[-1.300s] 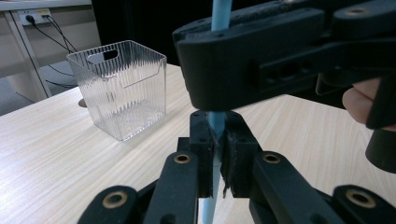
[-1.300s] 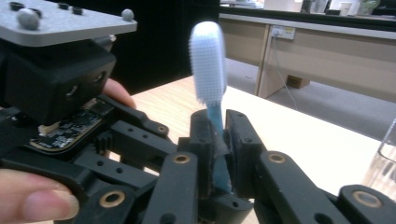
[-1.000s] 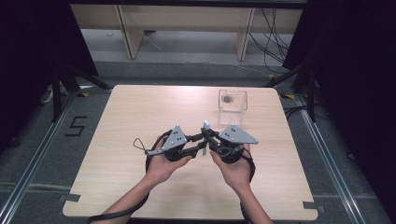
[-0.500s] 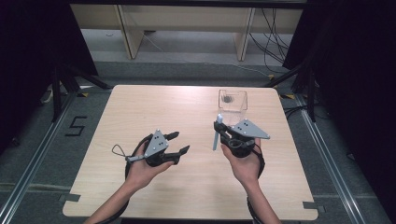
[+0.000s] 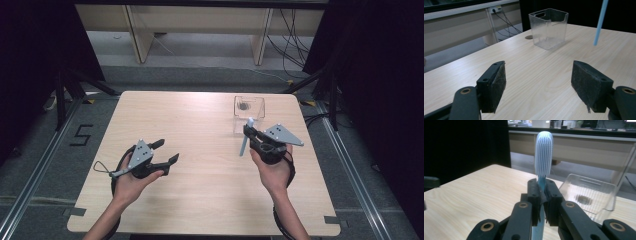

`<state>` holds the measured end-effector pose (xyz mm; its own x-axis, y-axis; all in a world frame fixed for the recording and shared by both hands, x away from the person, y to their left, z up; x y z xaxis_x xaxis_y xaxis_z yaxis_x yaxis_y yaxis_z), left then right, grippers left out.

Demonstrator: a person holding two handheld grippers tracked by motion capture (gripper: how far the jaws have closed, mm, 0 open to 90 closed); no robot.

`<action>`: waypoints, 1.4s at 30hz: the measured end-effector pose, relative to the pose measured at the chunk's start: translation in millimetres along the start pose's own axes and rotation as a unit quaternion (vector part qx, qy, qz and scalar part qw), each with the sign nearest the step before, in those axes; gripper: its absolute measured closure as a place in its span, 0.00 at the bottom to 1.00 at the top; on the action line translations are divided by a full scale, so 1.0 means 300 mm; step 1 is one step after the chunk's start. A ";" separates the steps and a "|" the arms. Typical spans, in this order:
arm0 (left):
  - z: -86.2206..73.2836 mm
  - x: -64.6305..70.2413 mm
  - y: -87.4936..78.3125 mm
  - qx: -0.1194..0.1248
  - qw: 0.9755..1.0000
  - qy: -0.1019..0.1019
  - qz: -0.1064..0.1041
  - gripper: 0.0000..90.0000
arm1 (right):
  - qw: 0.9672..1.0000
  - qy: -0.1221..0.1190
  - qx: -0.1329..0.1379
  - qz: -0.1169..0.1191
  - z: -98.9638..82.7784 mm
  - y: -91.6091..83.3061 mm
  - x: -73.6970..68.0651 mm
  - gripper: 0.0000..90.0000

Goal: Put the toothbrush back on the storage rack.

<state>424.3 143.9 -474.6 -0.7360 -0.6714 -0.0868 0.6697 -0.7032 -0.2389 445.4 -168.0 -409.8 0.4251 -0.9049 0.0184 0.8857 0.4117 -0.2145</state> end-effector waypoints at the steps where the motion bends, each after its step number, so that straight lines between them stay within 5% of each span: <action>1: -0.011 -0.005 -0.015 -0.003 1.000 -0.002 0.006 0.30 | 1.000 0.002 0.002 0.001 0.001 -0.001 0.003 0.94; 9: -0.096 -0.014 -0.087 0.007 0.999 -0.023 0.023 0.30 | 1.000 0.002 0.000 -0.026 0.006 -0.012 0.044 0.94; 17: -0.168 -0.036 -0.141 0.033 0.996 -0.065 0.055 0.30 | 0.999 0.006 -0.003 -0.038 0.033 0.008 0.071 0.94; 42: -0.198 -0.022 -0.137 0.027 0.996 -0.063 0.065 0.30 | 0.997 0.015 0.006 -0.081 0.094 0.083 0.198 0.94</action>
<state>395.8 191.2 -521.7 -0.6274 -0.7787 0.0086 0.7649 -0.6183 -0.1809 497.9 -208.6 -386.4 0.2716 -0.9622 0.0221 0.9444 0.2620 -0.1989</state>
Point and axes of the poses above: each handheld gripper's, and its own axes: y roughly forward along the jaws, z roughly out of its top, x roughly to its right, the point moved 6 cm from there along y, roughly forward along the jaws, and after that the axes turned 6 degrees about -z, right-handed, at the moved point
